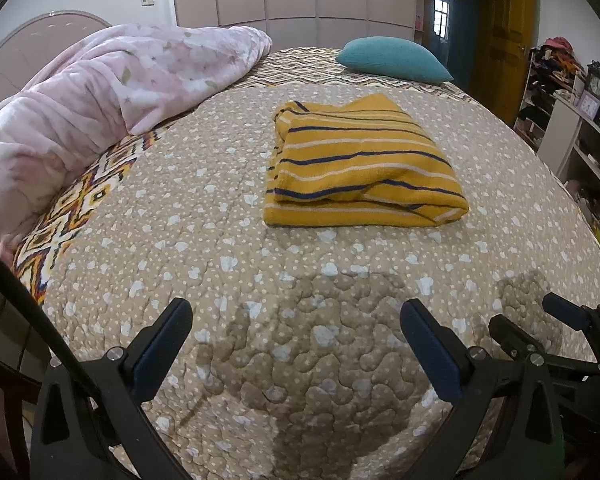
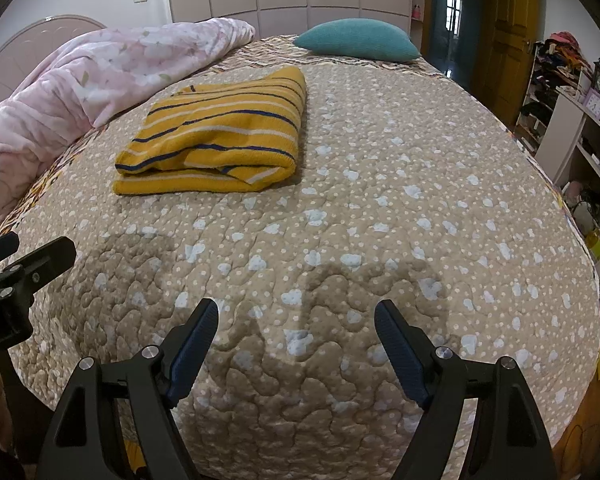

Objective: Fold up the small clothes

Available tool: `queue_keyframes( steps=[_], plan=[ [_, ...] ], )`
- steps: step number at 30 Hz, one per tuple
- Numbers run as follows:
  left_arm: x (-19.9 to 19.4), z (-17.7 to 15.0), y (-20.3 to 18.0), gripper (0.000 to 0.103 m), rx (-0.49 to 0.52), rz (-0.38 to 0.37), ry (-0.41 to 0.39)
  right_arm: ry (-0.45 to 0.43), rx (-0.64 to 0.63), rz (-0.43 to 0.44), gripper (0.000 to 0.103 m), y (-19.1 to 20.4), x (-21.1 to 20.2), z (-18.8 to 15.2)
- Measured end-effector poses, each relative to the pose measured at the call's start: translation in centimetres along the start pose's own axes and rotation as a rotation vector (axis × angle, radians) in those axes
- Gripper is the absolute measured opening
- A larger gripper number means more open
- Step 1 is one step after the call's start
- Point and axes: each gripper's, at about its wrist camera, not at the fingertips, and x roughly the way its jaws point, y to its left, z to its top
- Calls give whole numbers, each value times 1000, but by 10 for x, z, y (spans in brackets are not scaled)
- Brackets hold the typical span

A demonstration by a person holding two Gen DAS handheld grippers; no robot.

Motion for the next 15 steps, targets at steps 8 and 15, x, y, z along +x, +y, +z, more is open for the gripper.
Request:
queue_keyframes(
  steps=[8, 15],
  plan=[
    [4, -1, 0, 103, 0, -8, 15, -4, 3, 1, 85, -1, -1, 1],
    [8, -3, 1, 103, -2, -13, 30, -4, 1, 2, 85, 0, 0, 0]
  ],
)
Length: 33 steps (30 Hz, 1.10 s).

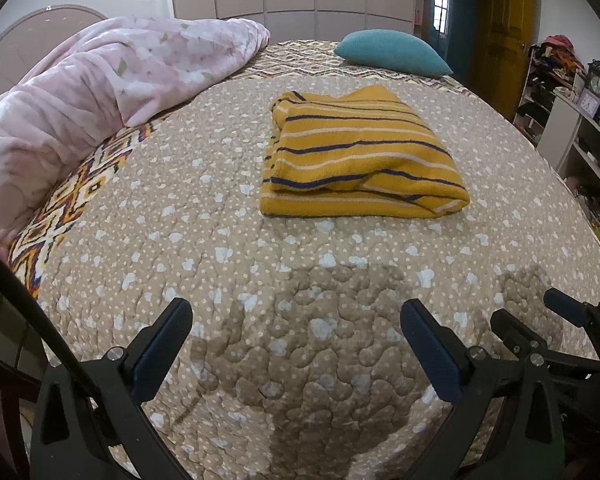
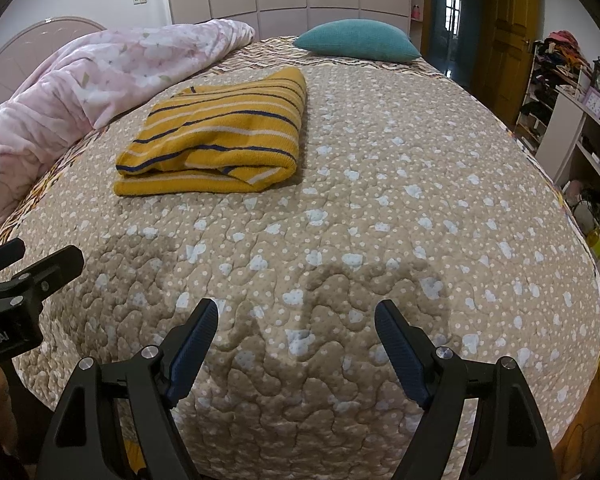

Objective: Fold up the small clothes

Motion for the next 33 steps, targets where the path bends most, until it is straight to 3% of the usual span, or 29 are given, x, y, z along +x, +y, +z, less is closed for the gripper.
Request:
queue_keyframes(
  steps=[23, 33],
  plan=[
    [9, -4, 2, 103, -2, -11, 30, -7, -9, -5, 86, 6, 0, -3],
    [25, -2, 13, 103, -18, 5, 46, -11, -79, -21, 86, 16, 9, 0]
  ],
)
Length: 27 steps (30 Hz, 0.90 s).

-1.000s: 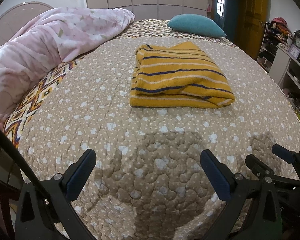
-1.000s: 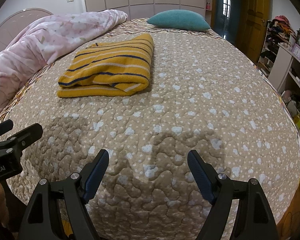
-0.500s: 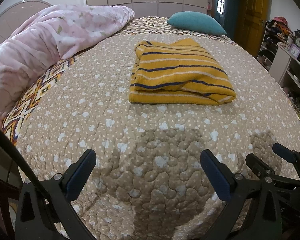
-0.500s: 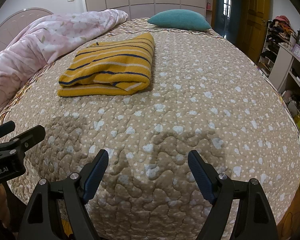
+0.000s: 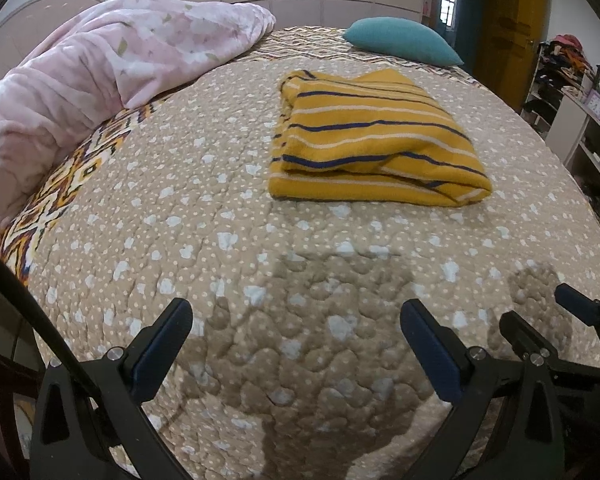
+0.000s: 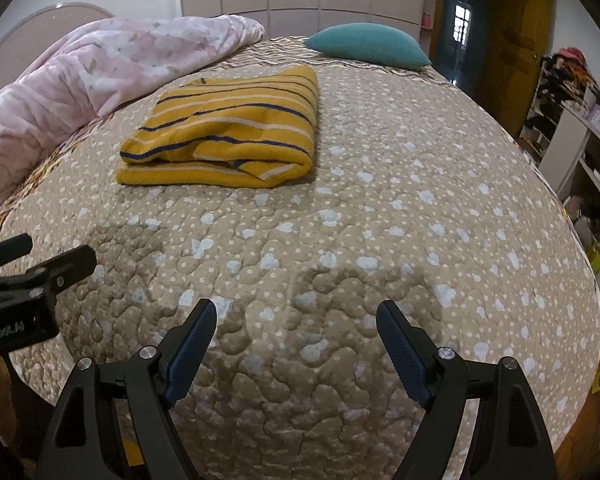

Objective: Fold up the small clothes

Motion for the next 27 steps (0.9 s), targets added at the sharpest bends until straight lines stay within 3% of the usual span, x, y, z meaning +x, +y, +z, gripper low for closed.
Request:
queue_keyframes(
  steps=[12, 19, 27],
  plan=[
    [7, 12, 24, 103, -32, 48, 9, -21, -32, -2, 86, 3, 8, 25],
    [11, 16, 9, 103, -5, -26, 12, -63, -74, -38, 88, 5, 4, 27],
    [36, 16, 3, 103, 24, -52, 36, -28, -67, -6, 89, 2, 28, 28]
  ],
)
